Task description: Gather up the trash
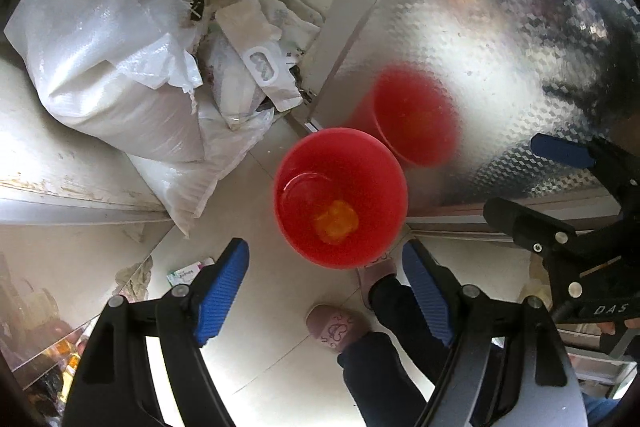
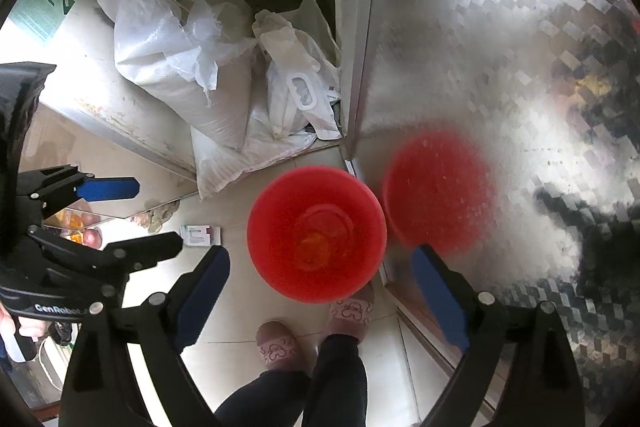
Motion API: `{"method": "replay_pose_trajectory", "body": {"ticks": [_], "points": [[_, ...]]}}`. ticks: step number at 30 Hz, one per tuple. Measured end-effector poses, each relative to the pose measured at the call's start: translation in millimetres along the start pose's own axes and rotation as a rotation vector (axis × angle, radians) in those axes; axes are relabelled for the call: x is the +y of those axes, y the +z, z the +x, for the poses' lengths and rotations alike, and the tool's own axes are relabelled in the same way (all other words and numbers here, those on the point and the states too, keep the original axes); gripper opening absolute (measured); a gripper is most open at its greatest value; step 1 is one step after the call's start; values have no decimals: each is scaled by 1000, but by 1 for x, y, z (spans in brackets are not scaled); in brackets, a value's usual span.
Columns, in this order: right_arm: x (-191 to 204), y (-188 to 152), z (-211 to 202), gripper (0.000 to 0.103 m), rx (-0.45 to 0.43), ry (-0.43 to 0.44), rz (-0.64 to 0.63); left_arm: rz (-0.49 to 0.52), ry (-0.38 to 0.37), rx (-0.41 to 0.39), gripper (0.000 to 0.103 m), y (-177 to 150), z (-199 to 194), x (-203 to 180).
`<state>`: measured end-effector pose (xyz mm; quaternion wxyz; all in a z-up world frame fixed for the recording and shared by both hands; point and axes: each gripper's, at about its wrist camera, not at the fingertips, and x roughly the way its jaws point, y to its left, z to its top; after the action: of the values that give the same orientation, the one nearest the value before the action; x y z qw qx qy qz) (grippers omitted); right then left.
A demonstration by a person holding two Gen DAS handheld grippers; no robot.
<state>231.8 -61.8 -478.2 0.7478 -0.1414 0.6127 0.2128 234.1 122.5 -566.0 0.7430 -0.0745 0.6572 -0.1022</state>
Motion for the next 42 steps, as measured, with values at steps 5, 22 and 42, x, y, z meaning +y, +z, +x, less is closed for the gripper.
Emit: {"method": "replay_pose_trajectory", "body": {"ticks": [5, 22, 42], "points": [[5, -2, -2, 92, -3, -4, -8, -3, 17, -14, 87, -2, -7, -2], [15, -9, -51, 92, -43, 15, -41, -73, 68, -74, 102, -26, -67, -9], [67, -31, 62, 92, 0, 138, -260, -391, 183, -76, 102, -133, 26, 72]]}}
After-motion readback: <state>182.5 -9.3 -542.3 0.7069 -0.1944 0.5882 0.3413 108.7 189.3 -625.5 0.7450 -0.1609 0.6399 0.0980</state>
